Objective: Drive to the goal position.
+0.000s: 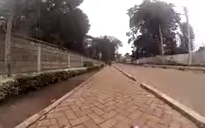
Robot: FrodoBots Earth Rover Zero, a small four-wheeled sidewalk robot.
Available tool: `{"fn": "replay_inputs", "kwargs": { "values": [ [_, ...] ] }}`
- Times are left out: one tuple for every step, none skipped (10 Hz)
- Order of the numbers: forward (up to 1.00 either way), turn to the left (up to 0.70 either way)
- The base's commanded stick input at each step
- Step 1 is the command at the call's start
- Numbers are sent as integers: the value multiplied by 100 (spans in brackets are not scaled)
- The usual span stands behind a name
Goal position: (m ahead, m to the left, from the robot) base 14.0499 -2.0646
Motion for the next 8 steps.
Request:
{"fn": "replay_inputs", "kwargs": {
  "values": [
    [70,0],
    [70,0],
    [70,0],
    [70,0],
    [70,0],
    [70,0],
    [70,0],
    [70,0]
  ]
}}
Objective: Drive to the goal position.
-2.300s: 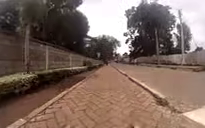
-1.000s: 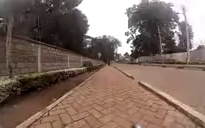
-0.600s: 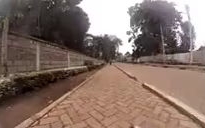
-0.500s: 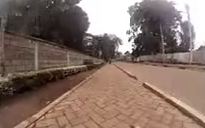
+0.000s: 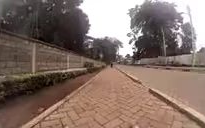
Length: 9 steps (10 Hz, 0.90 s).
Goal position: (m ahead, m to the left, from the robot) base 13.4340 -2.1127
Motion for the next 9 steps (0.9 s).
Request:
{"fn": "replay_inputs", "kwargs": {
  "values": [
    [70,0],
    [70,0],
    [70,0],
    [70,0],
    [70,0],
    [70,0],
    [70,0],
    [70,0],
    [70,0]
  ]
}}
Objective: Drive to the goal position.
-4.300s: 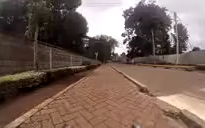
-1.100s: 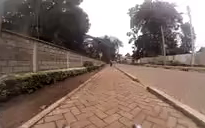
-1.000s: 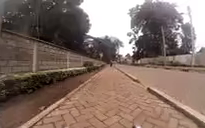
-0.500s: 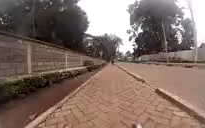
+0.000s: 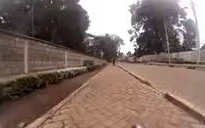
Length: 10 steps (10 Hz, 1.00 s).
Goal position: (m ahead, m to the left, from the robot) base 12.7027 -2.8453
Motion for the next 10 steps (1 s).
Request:
{"fn": "replay_inputs", "kwargs": {
  "values": [
    [70,0],
    [70,0],
    [70,0],
    [70,0],
    [70,0],
    [70,-35],
    [70,-35],
    [70,-35],
    [70,-35],
    [70,-35]
  ]
}}
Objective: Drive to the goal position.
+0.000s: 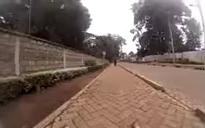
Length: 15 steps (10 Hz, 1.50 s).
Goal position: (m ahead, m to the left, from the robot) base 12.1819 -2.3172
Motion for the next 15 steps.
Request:
{"fn": "replay_inputs", "kwargs": {
  "values": [
    [70,-35],
    [70,-35],
    [70,0],
    [70,0],
    [70,0],
    [70,0],
    [70,0],
    [70,0],
    [70,-2],
    [70,-19],
    [70,-35],
    [70,-35],
    [70,-35],
    [70,0],
    [70,0]
  ]
}}
